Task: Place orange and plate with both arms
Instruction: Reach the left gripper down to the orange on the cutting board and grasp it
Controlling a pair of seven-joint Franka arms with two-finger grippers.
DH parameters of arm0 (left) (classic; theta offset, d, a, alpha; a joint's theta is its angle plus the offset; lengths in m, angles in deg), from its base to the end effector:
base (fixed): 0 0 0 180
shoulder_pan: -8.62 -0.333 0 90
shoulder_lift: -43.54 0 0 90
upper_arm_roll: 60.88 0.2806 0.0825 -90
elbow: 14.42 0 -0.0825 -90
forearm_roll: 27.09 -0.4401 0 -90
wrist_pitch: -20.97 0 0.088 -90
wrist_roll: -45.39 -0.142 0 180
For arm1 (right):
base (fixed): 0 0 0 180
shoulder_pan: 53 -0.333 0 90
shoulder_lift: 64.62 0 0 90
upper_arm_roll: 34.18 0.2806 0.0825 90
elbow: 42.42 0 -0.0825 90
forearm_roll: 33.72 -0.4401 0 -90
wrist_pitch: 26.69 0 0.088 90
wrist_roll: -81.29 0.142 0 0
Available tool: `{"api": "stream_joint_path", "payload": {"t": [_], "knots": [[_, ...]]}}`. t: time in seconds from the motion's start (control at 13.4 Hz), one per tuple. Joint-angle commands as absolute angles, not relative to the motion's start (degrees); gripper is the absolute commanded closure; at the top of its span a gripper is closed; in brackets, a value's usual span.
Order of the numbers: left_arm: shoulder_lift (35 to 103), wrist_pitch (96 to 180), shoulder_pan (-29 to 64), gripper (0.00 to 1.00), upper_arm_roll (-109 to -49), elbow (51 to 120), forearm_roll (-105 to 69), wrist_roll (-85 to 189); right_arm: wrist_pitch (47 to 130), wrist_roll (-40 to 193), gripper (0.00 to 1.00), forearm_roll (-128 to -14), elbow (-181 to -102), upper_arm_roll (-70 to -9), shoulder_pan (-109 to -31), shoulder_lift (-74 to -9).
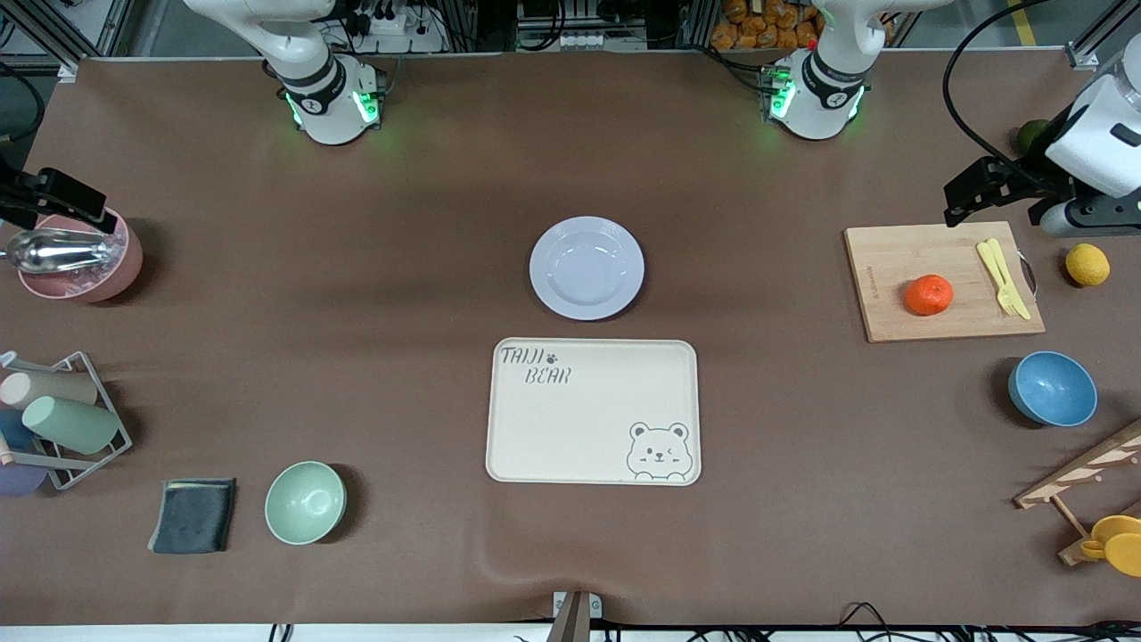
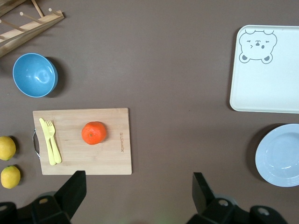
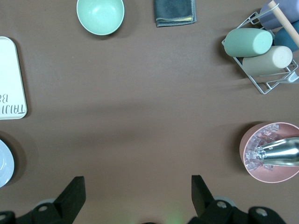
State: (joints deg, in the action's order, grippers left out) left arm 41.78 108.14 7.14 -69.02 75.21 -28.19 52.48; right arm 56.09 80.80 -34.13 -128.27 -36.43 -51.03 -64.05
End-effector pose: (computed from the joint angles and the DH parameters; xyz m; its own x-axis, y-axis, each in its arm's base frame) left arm 0.5931 -0.0674 0.5716 0.9999 0.0085 -0.0095 0.0083 -0.9997 -0.0249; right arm 0.5966 -0.0428 0.5753 0.9959 -0.0640 -0.0634 -0.0646 -0.9979 -0.0073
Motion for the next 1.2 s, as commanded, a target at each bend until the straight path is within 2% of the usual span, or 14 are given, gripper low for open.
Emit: {"api": "stream_joint_path", "payload": {"t": [0.0,0.3,0.52,0.6,0.82,1.12], "knots": [[41.8,107.2,7.1,0.00,-69.1,74.3,-29.5,52.7,56.3,80.5,0.00,-34.7,-128.5,-36.0,-50.5,-64.5],[42.7,107.3,7.0,0.00,-69.1,74.2,-29.4,52.3,56.2,80.5,0.00,-34.8,-128.6,-36.0,-50.5,-64.4],[44.0,107.5,6.0,0.00,-69.1,77.1,-29.4,53.0,56.0,80.6,0.00,-34.9,-128.6,-35.9,-50.6,-64.2],[44.3,108.8,4.6,0.00,-69.1,79.1,-29.5,53.0,55.8,80.6,0.00,-34.9,-128.6,-35.8,-50.7,-64.1],[41.9,119.5,1.7,0.00,-69.1,92.0,-29.8,53.0,54.2,80.6,0.00,-35.4,-128.7,-35.8,-51.7,-63.1],[41.6,127.3,-1.0,0.00,-69.3,100.9,-33.4,52.9,48.6,80.8,0.00,-44.0,-128.9,-35.9,-51.7,-61.6]]}}
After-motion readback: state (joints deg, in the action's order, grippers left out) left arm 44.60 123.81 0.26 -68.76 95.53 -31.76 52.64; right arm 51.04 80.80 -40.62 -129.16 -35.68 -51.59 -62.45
